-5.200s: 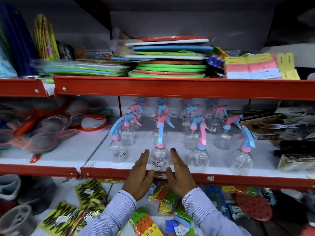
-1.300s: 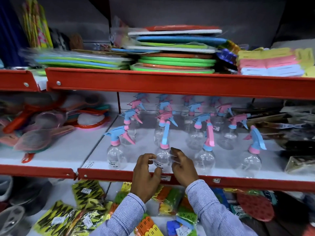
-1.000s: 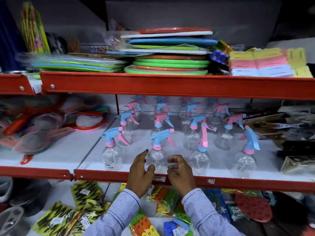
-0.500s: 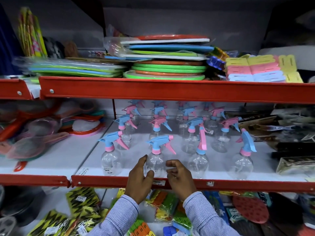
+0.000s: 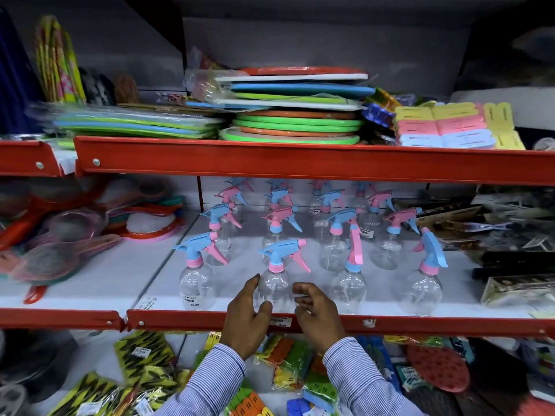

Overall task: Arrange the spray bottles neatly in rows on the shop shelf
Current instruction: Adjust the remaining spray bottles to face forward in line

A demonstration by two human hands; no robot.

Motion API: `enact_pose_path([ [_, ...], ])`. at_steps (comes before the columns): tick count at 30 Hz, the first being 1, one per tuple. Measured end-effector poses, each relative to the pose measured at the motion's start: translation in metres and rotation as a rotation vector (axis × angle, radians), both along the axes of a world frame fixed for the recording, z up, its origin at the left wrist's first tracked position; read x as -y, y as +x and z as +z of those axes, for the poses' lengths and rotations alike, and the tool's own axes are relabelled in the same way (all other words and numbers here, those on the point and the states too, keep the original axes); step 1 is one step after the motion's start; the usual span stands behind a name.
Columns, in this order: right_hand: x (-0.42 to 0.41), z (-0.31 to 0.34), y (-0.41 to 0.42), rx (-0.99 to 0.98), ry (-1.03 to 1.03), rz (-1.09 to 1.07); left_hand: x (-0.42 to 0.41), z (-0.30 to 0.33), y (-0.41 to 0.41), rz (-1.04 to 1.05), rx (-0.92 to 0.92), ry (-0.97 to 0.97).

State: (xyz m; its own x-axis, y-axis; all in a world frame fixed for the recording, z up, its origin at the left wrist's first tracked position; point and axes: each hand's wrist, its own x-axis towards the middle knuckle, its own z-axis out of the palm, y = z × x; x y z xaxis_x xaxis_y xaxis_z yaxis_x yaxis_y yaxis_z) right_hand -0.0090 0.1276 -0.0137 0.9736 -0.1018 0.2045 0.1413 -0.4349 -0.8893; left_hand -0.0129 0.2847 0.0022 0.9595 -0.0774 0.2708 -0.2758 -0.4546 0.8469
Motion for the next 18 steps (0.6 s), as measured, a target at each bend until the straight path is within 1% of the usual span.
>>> enact_pose_path([
  [3,0.001,0.000,-0.003,0.025,0.003,-0.014,-0.004,-0.004,-0.001,0.015,-0.018,-0.013],
  [4,0.003,0.000,-0.007,0.044,0.004,-0.029,-0.005,-0.006,-0.002,0.029,0.002,-0.020],
  [9,0.022,-0.004,-0.034,0.193,0.023,-0.204,0.000,-0.009,-0.016,0.057,0.268,-0.046],
  [11,0.035,-0.005,-0.044,0.224,0.032,-0.294,0.012,-0.007,-0.022,0.036,0.339,-0.054],
  [14,0.063,-0.008,-0.049,0.267,0.025,-0.429,0.040,-0.008,-0.029,-0.054,0.342,-0.051],
  [18,0.097,-0.008,-0.042,0.252,0.049,-0.499,0.079,-0.011,-0.024,-0.128,0.241,-0.013],
])
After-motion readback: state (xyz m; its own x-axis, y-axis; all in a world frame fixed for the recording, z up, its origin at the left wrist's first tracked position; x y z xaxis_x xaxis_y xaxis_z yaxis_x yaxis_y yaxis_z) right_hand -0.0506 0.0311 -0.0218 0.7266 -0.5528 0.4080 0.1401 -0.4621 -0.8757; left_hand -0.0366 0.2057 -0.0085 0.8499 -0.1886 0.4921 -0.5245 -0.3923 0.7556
